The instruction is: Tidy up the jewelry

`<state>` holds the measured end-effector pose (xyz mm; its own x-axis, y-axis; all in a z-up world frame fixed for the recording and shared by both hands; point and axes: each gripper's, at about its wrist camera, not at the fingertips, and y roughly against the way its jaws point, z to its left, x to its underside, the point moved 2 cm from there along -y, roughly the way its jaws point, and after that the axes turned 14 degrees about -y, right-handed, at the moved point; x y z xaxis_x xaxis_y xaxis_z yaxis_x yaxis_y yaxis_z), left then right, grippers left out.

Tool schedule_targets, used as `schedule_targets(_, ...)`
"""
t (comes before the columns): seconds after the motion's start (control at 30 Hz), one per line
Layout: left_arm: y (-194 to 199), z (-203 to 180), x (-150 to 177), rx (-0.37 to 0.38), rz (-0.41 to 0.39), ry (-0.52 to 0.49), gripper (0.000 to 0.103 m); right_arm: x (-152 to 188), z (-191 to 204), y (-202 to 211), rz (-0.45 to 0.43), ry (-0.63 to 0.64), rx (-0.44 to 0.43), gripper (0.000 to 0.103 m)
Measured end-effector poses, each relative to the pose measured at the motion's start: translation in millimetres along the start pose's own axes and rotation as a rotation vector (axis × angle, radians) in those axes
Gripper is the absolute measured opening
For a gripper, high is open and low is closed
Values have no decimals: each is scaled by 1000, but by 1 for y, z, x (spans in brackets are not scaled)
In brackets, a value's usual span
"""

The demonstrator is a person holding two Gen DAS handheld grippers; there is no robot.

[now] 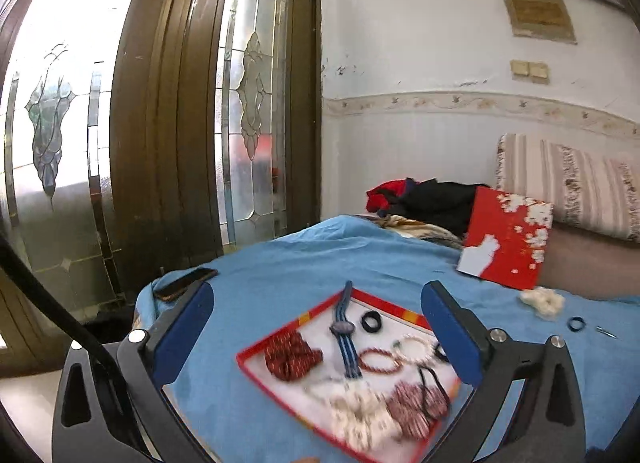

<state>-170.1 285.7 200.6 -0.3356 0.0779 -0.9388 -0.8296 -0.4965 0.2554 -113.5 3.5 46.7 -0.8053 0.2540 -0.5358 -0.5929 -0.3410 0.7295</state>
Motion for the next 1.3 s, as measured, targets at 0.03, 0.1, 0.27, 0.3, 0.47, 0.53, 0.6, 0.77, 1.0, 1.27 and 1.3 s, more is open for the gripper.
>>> schedule_targets(0.03, 8, -1, 2, 18, 0, 0, 103, 1, 0, 3, -9, 8, 2, 61)
schedule_targets(0.1, 24, -7, 6, 74, 18, -15, 103, 5, 1, 7, -30, 27, 5, 62)
schedule_targets(0.27, 40, -17, 25, 206, 132, 1, 103, 12, -1, 16, -63, 46, 10, 64)
schedule_targets(0.3, 41, -21, 31, 236, 165, 7, 103, 13, -2, 18, -66, 47, 12, 65)
schedule_targets(0.47, 46, -52, 54, 267, 259, -107, 103, 17, -5, 21, -68, 51, 28, 65)
schedule_targets(0.53, 49, -59, 58, 282, 268, -122, 103, 18, -4, 22, -73, 62, 40, 65)
schedule_targets(0.6, 53, -63, 62, 297, 274, -124, 103, 19, -3, 25, -82, 72, 52, 66)
schedule_targets(0.77, 49, -67, 68, 316, 304, -129, 103, 23, -4, 28, -86, 73, 69, 67)
schedule_targets(1.0, 42, -62, 79, 313, 352, -117, 103, 28, 3, 27, -79, 96, 105, 68)
schedule_targets(1.27, 22, -52, 99, 282, 447, -120, 103, 40, 24, 13, -42, 143, 134, 68)
schedule_targets(1.3, 19, -50, 102, 281, 458, -116, 103, 42, 27, 11, -37, 152, 138, 68)
